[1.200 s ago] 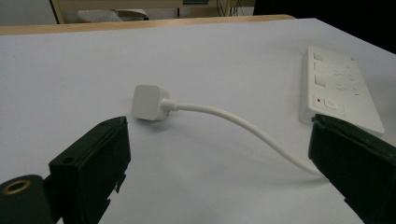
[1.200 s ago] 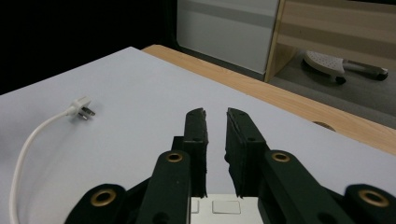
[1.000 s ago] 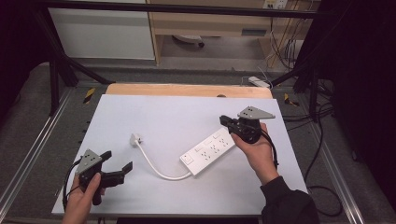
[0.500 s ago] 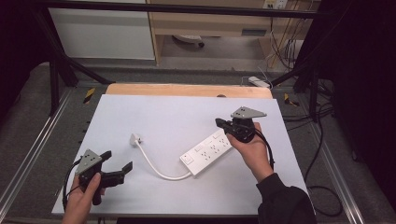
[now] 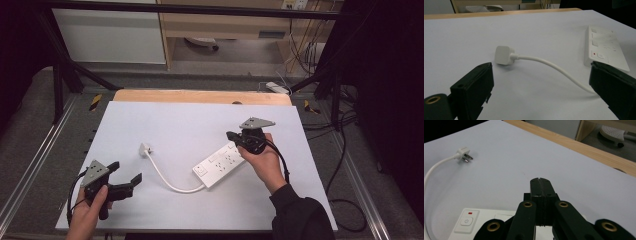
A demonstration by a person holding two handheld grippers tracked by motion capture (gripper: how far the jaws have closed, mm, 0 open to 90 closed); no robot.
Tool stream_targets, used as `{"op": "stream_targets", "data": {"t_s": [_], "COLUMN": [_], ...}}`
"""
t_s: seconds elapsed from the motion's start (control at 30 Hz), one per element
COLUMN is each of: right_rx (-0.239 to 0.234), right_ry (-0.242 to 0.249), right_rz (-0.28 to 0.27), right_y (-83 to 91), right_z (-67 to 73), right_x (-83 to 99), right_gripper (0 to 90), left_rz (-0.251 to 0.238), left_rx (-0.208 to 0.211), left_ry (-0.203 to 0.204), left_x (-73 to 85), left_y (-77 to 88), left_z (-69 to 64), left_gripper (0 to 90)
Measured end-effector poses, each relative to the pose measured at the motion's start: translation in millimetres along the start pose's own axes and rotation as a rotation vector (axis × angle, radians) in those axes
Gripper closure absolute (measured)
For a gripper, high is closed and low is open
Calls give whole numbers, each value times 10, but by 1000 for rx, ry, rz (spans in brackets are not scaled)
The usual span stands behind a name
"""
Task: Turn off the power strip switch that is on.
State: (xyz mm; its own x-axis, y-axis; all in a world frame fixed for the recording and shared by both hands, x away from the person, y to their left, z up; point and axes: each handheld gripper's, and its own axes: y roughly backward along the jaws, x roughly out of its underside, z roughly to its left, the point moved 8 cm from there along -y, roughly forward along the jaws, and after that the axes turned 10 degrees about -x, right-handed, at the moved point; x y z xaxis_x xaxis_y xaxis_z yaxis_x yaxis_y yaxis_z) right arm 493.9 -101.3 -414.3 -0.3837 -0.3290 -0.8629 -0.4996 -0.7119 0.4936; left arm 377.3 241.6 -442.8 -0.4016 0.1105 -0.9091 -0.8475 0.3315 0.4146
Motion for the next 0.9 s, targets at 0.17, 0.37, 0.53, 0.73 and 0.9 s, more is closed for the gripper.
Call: {"op": "stream_targets", "data": {"t_s": [0.17,0.37,0.53,0.73,0.9], "right_rx": [1,4,4,4,3], "right_ry": [-7,-14,-22,-22,-32], "right_rz": [15,23,30,42,38], "right_y": [-49,-90,-105,-133,-161], "right_z": [-16,-25,-30,-18,-25], "right_x": [76,161,213,276,306], "right_gripper": [900,900,900,900,900], "left_rz": [0,0,1,2,2], "left_rx": [0,1,1,-1,0], "left_ry": [2,1,0,-3,-3], "left_x": [1,1,1,3,3], "left_y": [-1,-1,1,-1,1], "left_z": [0,-1,0,1,1], "left_gripper": [55,55,55,55,55]}}
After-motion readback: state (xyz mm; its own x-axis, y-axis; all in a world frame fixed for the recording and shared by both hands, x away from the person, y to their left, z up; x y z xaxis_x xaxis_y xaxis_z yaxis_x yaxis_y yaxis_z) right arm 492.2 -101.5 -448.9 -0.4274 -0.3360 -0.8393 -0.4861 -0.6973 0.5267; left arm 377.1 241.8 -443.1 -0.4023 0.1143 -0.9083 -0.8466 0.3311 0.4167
